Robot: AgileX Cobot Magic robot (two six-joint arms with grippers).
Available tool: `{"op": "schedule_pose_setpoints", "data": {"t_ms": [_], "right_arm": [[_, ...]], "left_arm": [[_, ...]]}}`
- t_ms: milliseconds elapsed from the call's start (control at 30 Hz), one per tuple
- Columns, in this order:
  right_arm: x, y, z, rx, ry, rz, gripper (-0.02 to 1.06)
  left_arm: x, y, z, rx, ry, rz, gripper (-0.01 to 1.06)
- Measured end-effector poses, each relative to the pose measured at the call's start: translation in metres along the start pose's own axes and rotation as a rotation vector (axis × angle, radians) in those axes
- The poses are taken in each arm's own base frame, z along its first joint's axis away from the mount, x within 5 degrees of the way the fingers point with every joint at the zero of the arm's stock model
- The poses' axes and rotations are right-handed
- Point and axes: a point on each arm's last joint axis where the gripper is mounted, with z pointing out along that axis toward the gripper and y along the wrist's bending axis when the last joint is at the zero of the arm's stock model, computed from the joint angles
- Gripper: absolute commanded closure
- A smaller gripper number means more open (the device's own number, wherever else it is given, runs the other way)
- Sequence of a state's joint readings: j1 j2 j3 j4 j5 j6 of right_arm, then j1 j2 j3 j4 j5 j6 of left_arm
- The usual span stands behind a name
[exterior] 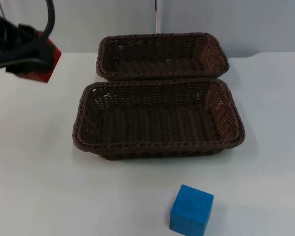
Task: Pick up one cube with the left hand and place it into the upper basket. Pick up one cube with the right hand and place it into the lower basket.
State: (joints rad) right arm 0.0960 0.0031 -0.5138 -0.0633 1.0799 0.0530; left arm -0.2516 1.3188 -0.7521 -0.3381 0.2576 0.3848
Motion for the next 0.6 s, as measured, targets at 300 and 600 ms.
{"op": "schedule_pose_setpoints", "data": {"t_ms": [300, 600], "right_arm": [[0.0, 0.0, 0.0, 0.0, 0.0, 0.0, -0.01], [0.0, 0.0, 0.0, 0.0, 0.0, 0.0, -0.01]], "left_arm": [[-0.05, 0.002, 0.021, 0.026, -0.02, -0.004, 1.05], [-0.092, 0.006, 0.058, 0.048, -0.023, -0.008, 1.05]]}}
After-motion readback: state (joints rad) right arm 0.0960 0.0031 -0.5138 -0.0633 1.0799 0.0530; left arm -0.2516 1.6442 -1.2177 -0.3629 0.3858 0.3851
